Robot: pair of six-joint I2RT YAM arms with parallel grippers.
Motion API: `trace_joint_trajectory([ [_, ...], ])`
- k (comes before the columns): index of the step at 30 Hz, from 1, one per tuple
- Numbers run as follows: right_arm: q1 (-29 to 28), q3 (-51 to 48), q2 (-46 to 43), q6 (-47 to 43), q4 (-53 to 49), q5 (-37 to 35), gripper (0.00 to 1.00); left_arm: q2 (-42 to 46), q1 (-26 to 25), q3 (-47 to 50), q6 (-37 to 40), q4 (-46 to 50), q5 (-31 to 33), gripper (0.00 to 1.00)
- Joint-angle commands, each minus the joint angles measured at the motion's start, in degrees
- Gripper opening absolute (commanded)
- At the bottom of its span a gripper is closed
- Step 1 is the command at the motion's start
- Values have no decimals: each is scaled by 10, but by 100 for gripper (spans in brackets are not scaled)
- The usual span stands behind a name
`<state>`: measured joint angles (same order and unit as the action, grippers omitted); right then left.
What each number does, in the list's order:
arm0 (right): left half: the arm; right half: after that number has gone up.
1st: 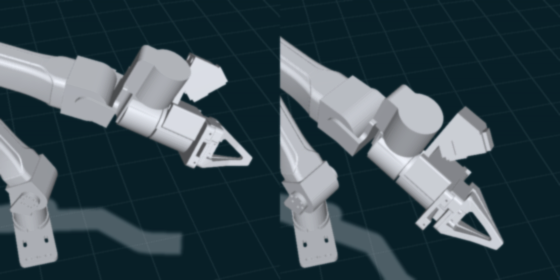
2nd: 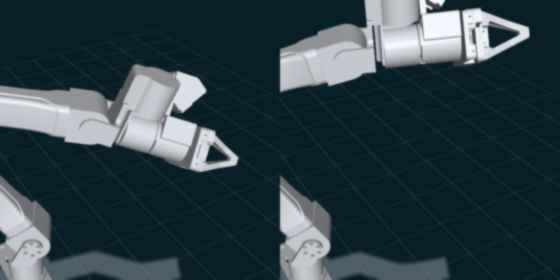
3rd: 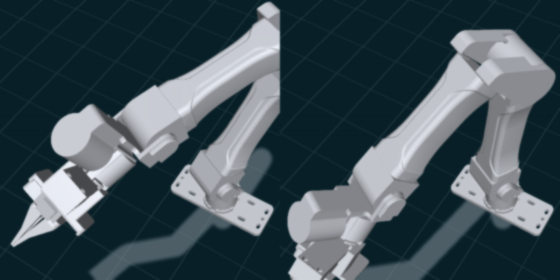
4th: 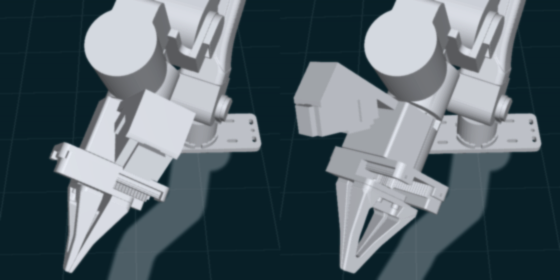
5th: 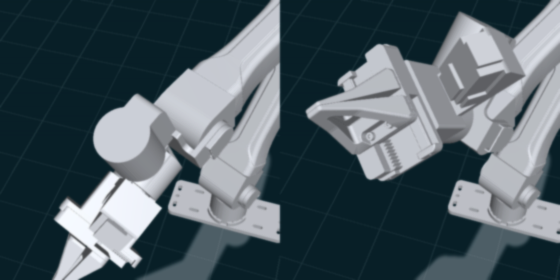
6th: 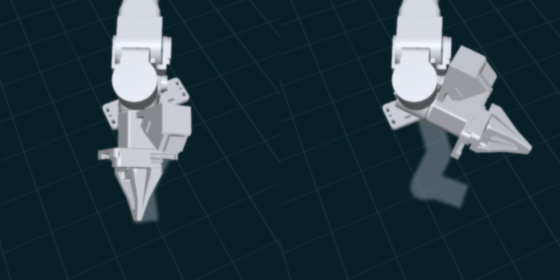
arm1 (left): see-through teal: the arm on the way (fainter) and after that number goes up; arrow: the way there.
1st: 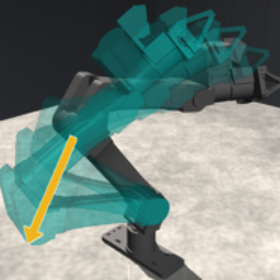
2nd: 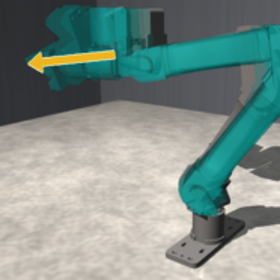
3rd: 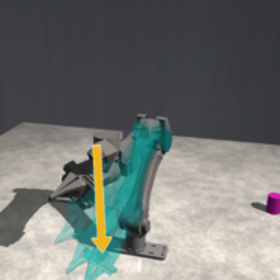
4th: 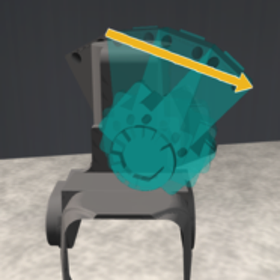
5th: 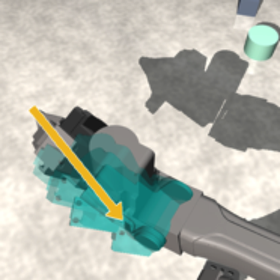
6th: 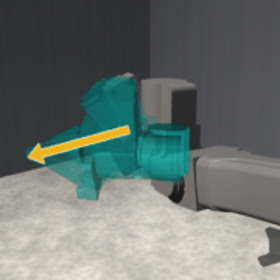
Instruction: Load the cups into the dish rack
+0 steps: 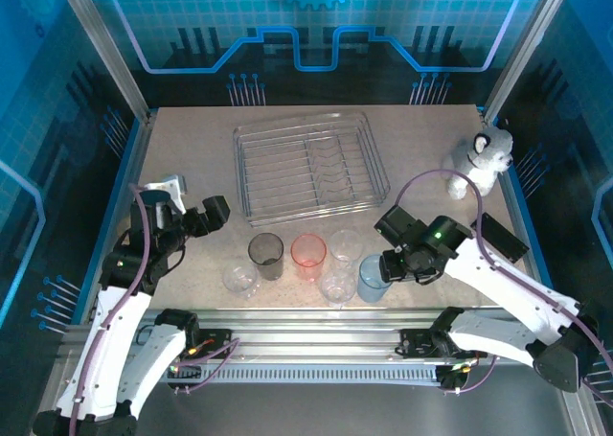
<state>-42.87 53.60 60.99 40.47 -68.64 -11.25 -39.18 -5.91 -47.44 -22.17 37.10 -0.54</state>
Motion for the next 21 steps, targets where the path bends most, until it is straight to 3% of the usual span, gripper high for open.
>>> trace_joint_trajectory([
  [1,-8,7,17,8,-1,-31,45,0,-5,-10,6,4,-20,99],
  [6,-8,2,46,3,7,-22,27,-3,-5,-12,11,9,-33,99],
  [11,-7,3,50,11,4,-20,0,-3,-5,-20,12,11,-42,99],
  [16,-2,49,15,32,-74,-76,0,-4,-6,-43,15,13,-87,99],
  [21,30,135,-55,13,-106,-122,0,-6,-7,-66,-9,-30,-177,99],
])
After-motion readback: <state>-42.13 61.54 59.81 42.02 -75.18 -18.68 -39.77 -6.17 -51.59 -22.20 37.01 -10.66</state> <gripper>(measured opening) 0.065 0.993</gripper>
